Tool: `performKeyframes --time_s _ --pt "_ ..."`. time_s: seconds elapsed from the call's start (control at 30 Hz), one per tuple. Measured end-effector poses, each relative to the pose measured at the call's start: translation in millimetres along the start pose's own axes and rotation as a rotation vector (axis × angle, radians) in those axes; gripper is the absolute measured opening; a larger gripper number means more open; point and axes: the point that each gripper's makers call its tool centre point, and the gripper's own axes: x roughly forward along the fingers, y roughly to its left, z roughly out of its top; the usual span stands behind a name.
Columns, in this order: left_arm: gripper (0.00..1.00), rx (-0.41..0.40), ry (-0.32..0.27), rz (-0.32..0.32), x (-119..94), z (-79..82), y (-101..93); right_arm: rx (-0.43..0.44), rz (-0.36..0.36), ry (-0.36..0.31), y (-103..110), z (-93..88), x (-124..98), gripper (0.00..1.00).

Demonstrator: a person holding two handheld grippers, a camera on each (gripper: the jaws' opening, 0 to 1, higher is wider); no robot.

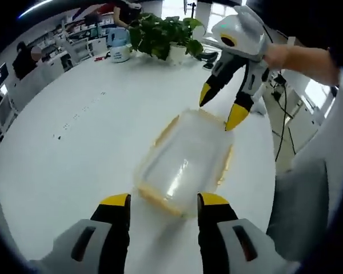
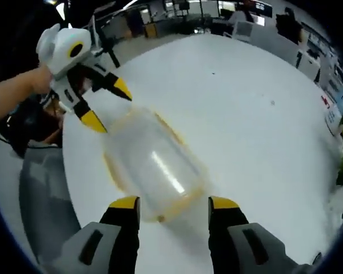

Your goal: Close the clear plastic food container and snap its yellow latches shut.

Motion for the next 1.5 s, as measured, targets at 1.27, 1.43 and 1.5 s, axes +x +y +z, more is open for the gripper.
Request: performKeyframes --time_s 1.27,1.43,1.5 --pt "0.4 -0.692 -0.013 -0.002 18.8 -15.8 -10.0 0.446 -0.063 -0.019 -0.6 -2.7 12.7 0.39" --pt "0.38 -0.674 -0.009 -0.005 19.4 -15.3 -10.4 0.457 -0.075 -0.013 -0.9 -4.0 13.4 0.36" --pt "0.37 -0.674 -0.008 -0.015 20.8 -15.6 -10.0 0.46 -0.081 -0.004 0.0 -3.0 14.3 0.35"
